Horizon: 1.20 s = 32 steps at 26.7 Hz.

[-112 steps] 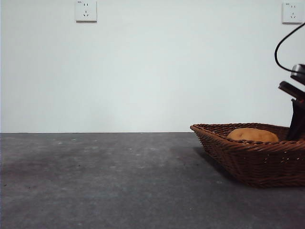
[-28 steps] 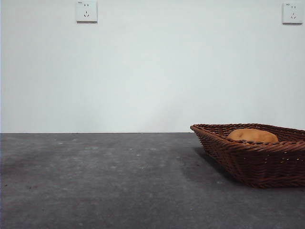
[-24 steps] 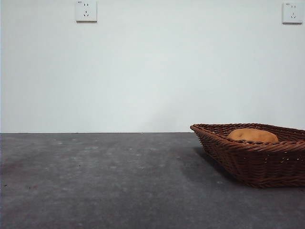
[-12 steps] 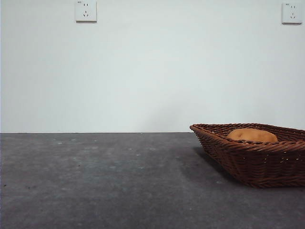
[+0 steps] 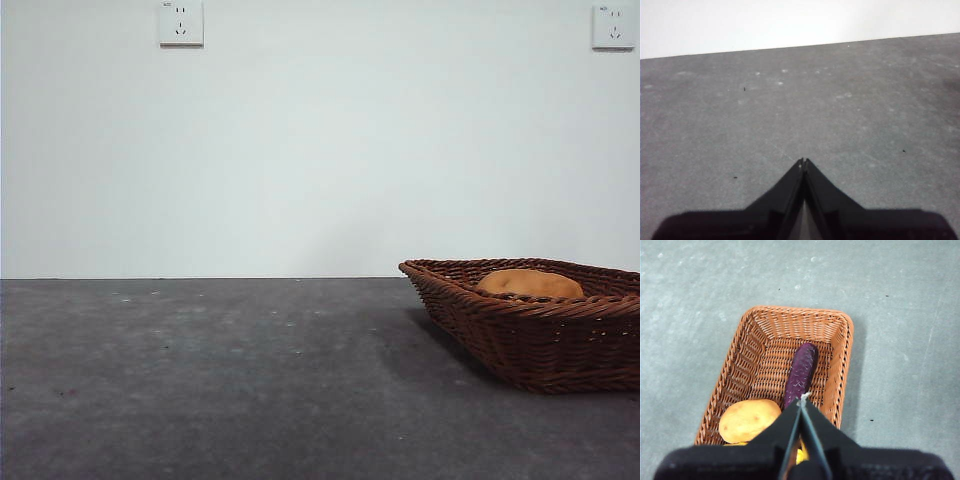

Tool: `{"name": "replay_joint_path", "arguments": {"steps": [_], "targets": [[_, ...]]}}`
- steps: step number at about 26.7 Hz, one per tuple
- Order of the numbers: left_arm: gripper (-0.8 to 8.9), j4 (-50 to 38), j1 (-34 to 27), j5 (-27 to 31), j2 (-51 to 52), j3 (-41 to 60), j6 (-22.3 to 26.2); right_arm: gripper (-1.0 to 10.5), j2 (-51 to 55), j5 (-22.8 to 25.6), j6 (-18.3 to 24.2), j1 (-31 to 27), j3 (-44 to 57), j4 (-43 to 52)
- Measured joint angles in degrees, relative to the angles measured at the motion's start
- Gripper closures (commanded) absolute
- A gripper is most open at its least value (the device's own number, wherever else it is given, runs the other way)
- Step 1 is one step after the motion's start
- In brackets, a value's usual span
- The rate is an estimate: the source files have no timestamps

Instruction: Help me put the vegetables on the table into the basket

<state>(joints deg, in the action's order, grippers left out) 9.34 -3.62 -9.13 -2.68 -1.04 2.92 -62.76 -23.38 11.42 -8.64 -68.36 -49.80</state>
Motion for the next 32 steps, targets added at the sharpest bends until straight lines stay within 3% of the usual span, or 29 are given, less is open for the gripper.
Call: {"name": "replay_joint_path", "arguments": {"steps": [7, 10, 14, 18, 23, 32], "targets": [[8.16, 0.0, 0.0, 0.0, -1.5, 0.0, 0.0, 9.5, 0.0, 0.1, 0.0, 0.0, 0.0, 0.0], [8.16, 0.0, 0.0, 0.0, -1.5, 0.0, 0.0, 9.5, 0.7, 4.1, 0.3, 0.0, 0.0, -0.1], [8.16, 0.0, 0.0, 0.0, -1.5, 0.0, 0.0, 9.5, 9.8, 4.9, -0.2, 0.7, 1.2, -0.2], [8.16, 0.0, 0.0, 0.0, -1.5, 0.0, 0.0, 9.5, 25.1, 4.8, -0.7, 1.9, 12.6, 9.1], [8.16, 0.0, 0.0, 0.0, -1.5, 0.0, 0.0, 9.5, 40.7, 8.9, -7.6, 3.1, 34.1, 18.4], [8.16, 0.0, 0.0, 0.0, -1.5, 0.0, 0.0, 9.5, 50.5, 9.5, -10.6, 5.2, 52.0, 25.1]]}}
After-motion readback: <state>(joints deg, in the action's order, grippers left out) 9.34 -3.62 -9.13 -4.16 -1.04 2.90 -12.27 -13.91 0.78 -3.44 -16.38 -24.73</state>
